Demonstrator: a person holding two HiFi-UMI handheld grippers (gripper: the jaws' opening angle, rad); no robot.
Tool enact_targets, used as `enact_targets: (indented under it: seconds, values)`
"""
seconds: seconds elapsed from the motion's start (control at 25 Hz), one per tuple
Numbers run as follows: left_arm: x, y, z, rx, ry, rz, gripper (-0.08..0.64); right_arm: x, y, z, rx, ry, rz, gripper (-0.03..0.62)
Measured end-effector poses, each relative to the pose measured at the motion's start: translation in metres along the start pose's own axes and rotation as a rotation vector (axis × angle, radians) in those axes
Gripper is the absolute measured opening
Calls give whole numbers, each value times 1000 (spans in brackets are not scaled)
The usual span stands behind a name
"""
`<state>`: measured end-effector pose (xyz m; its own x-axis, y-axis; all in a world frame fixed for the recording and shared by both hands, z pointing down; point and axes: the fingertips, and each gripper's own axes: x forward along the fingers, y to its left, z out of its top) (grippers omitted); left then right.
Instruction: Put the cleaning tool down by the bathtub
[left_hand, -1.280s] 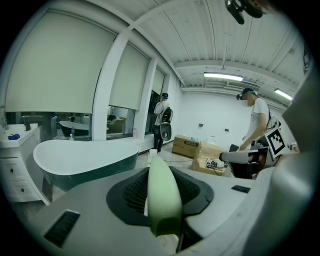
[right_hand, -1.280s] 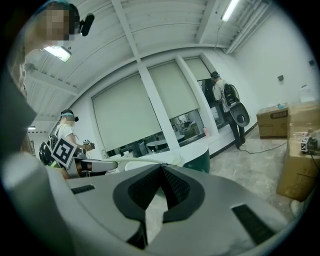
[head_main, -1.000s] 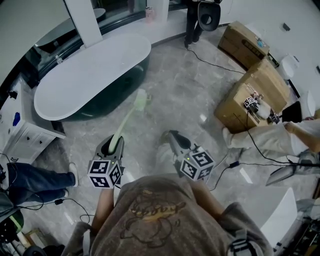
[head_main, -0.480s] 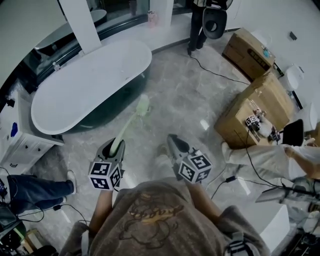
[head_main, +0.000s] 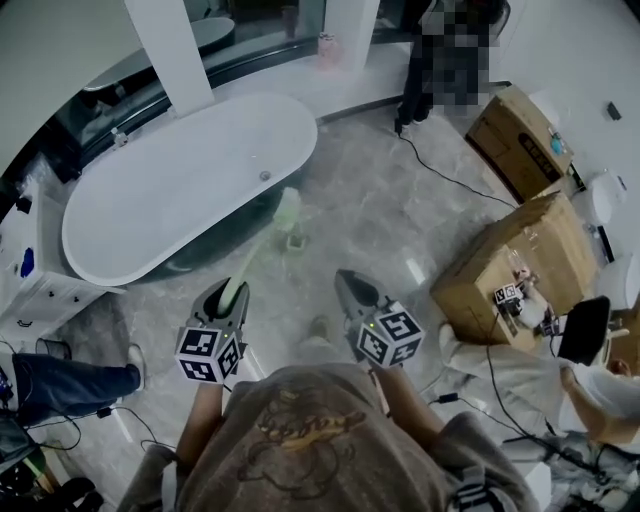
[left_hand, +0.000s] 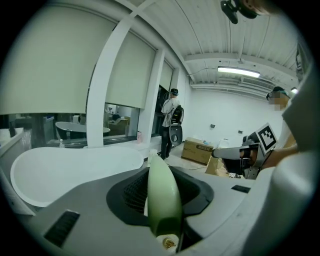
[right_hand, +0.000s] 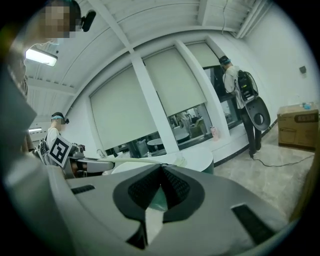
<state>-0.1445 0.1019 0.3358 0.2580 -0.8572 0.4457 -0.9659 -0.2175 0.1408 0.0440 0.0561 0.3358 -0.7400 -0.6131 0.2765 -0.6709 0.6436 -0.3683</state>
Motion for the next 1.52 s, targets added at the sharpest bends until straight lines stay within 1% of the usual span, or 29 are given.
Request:
enact_targets:
  seconds: [0.16, 0.32, 0.52, 0.64, 0.84, 1.04, 1.28, 1.52]
  values:
    - [37, 5, 15, -13, -6, 29, 118, 21, -31, 14, -16, 22, 22, 3]
    - [66, 13, 27, -23, -14, 53, 118, 40, -53, 23, -44, 46, 32, 3]
    - [100, 17, 42, -29, -28, 65, 118, 59, -84, 33, -57, 52, 20, 3]
    - [113, 25, 49, -33, -28, 65, 118, 71, -95, 39, -59, 58, 2, 3]
    - [137, 46, 57, -16, -32, 63, 118, 94, -103, 48, -56, 45, -18, 3]
    - [160, 61, 62, 1, -11, 36, 118, 114, -113, 54, -53, 41, -55, 3]
    - [185, 75, 57, 4, 16, 27, 118, 135, -130, 53, -14, 33, -83, 3]
    - [213, 83, 33, 0, 42, 5, 120, 154, -146, 34, 20, 31, -93, 3]
